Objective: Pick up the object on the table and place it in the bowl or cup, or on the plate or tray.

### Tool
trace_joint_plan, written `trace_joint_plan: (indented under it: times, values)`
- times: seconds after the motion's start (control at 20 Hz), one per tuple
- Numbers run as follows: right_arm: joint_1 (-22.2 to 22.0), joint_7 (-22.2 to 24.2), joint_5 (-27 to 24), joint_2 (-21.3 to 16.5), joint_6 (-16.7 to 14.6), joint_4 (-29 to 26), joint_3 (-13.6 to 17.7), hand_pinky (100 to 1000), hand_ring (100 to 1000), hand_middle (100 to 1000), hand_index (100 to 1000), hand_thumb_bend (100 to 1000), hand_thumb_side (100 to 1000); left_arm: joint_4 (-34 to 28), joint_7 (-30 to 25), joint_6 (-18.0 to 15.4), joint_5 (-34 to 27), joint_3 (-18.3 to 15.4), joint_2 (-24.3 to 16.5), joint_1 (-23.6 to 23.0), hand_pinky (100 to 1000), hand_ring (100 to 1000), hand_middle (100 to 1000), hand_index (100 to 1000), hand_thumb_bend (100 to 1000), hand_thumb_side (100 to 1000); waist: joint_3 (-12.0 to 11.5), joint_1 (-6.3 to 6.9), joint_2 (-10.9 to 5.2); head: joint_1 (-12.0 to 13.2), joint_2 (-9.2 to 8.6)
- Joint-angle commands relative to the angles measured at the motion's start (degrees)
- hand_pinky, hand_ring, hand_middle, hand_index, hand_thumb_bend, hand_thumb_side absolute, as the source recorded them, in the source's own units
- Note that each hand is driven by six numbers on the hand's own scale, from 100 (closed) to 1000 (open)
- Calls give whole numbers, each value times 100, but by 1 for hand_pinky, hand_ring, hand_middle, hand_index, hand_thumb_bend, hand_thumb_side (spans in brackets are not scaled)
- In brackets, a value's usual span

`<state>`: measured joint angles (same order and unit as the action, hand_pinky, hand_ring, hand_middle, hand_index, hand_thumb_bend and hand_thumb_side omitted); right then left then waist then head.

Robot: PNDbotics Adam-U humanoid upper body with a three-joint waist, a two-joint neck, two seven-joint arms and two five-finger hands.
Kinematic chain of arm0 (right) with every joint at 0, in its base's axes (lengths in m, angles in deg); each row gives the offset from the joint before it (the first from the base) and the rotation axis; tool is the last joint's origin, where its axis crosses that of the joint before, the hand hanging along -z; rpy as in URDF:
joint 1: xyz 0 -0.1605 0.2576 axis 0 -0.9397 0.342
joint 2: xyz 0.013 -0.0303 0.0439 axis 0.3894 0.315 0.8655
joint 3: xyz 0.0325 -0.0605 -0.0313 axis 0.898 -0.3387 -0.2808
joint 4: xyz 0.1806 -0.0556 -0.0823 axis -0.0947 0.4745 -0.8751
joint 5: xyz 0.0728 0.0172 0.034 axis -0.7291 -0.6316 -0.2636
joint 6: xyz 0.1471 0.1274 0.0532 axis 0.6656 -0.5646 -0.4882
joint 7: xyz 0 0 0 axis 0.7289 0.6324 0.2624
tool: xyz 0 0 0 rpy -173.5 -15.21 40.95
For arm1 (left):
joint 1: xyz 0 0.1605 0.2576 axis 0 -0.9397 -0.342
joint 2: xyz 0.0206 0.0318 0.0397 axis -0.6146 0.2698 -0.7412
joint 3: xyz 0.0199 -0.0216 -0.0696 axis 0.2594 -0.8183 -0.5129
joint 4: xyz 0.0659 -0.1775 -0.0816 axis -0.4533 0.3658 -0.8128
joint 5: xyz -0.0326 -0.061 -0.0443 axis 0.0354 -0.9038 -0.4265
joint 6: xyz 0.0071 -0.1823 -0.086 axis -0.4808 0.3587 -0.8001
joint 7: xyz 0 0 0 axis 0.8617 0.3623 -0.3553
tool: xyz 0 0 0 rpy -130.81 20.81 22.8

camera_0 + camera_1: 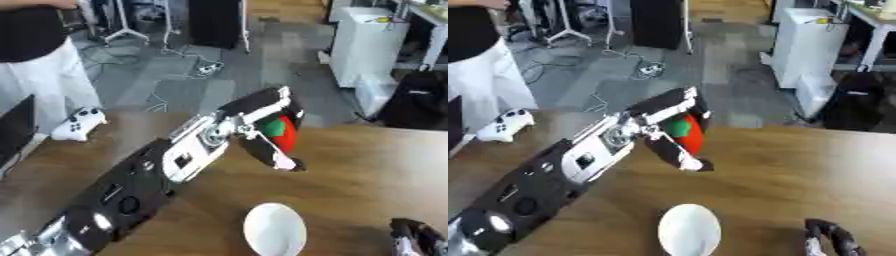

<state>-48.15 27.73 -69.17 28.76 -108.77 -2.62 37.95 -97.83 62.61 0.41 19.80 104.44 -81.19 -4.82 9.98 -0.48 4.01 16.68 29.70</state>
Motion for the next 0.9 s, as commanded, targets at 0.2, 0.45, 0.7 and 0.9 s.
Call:
trace_joint_plan:
  times: [0.2,0.45,0.7,0.9]
  values:
    - [68,-33,16,-92,34,-132,62,912,743,510,712,100,405,-364,-108,48,-59,98,-61,18,429,100,101,275,575,100,-26,5,-89,1,81]
    - [90,-56,22,-112,30,-121,77,912,743,510,713,100,403,-504,-140,97,-81,151,-83,-42,431,100,100,275,579,100,-22,-3,-59,7,121]
    - [119,-72,21,-144,30,-107,90,912,743,510,712,100,402,-569,-160,93,-122,192,-113,-122,434,100,100,278,585,100,-36,-2,-16,14,188]
    - [142,-76,22,-158,26,-94,92,912,743,509,712,100,401,-656,-152,100,-166,226,-173,-191,435,100,100,279,587,100,-52,4,10,0,244]
